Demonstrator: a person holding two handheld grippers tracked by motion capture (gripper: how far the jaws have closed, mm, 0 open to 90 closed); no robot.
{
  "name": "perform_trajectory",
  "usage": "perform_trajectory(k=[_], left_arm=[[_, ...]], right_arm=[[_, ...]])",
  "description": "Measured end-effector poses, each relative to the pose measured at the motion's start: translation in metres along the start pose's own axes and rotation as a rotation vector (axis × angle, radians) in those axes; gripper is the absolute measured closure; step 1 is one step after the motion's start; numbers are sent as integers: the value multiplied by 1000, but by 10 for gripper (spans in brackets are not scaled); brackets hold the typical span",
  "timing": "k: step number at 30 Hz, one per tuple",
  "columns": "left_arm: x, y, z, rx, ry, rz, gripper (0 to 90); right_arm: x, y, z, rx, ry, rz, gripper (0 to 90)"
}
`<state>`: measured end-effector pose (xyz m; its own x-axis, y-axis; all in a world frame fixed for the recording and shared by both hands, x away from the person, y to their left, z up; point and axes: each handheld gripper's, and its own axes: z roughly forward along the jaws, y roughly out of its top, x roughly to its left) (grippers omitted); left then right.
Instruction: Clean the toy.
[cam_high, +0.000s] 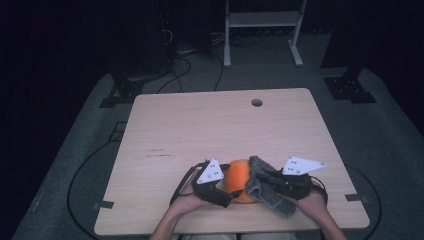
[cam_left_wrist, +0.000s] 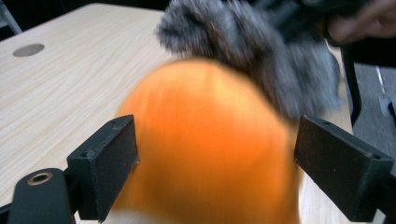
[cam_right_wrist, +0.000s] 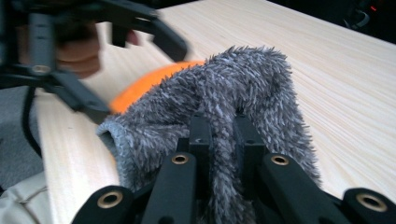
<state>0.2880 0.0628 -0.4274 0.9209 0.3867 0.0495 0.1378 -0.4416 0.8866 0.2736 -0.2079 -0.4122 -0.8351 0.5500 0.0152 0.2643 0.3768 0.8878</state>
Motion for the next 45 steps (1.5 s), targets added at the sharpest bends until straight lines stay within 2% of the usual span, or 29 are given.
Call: perform_trajectory(k=[2,4,7,9,10,12,14,16,19,21,23,25,27,30,32,34,37,39,41,42,43,45], left_arm=[[-2,-4,2,42,23,40,161],[1,-7,-1,50,24,33,182],[4,-10,-3,71,31,31,206],[5,-11,-3,64,29,20,206],[4,-11,-2,71,28,29,208],[4,-11,0,84,34,48,210],[5,-11,-1,99,31,63,212],[7,-13,-4,105,27,55,214],[9,-15,-6,102,23,45,215],[10,-17,-5,97,21,38,217],[8,-16,-3,106,21,51,219],[7,-16,-3,109,21,58,219],[9,-18,-5,120,19,48,218],[11,-19,-7,121,16,37,211],[12,-19,-7,115,16,17,207],[14,-20,-7,113,10,7,205],[13,-20,-7,116,10,6,204],[12,-18,-6,127,9,18,203],[9,-17,-4,123,4,44,208],[9,-16,-4,122,5,51,209],[8,-16,-4,121,5,52,211],[9,-16,-5,112,-4,41,202]], right_arm=[[7,1,5,0,20,-26,797],[8,0,7,3,27,-40,796],[1,-6,6,19,15,-21,796],[-3,-9,4,26,4,-2,797],[-3,-9,4,27,3,4,797],[2,-4,5,12,3,-1,797],[8,1,7,-15,32,-22,797],[11,0,10,-8,35,-42,796],[5,-5,10,-1,34,-24,796],[-9,-15,5,38,-7,17,796],[-14,-16,2,43,-25,41,796],[-11,-13,0,1,-3,46,796],[-6,-9,4,-28,41,42,794],[-3,-11,10,-8,49,21,792],[-8,-14,9,0,46,40,793],[-13,-20,6,28,21,52,792],[-19,-25,4,59,32,91,790],[-20,-20,2,35,34,93,791],[-20,-13,1,-35,57,110,791],[-19,-10,2,-53,62,122,791],[-18,-8,5,-57,60,122,791],[-19,-10,12,-22,63,125,790]])
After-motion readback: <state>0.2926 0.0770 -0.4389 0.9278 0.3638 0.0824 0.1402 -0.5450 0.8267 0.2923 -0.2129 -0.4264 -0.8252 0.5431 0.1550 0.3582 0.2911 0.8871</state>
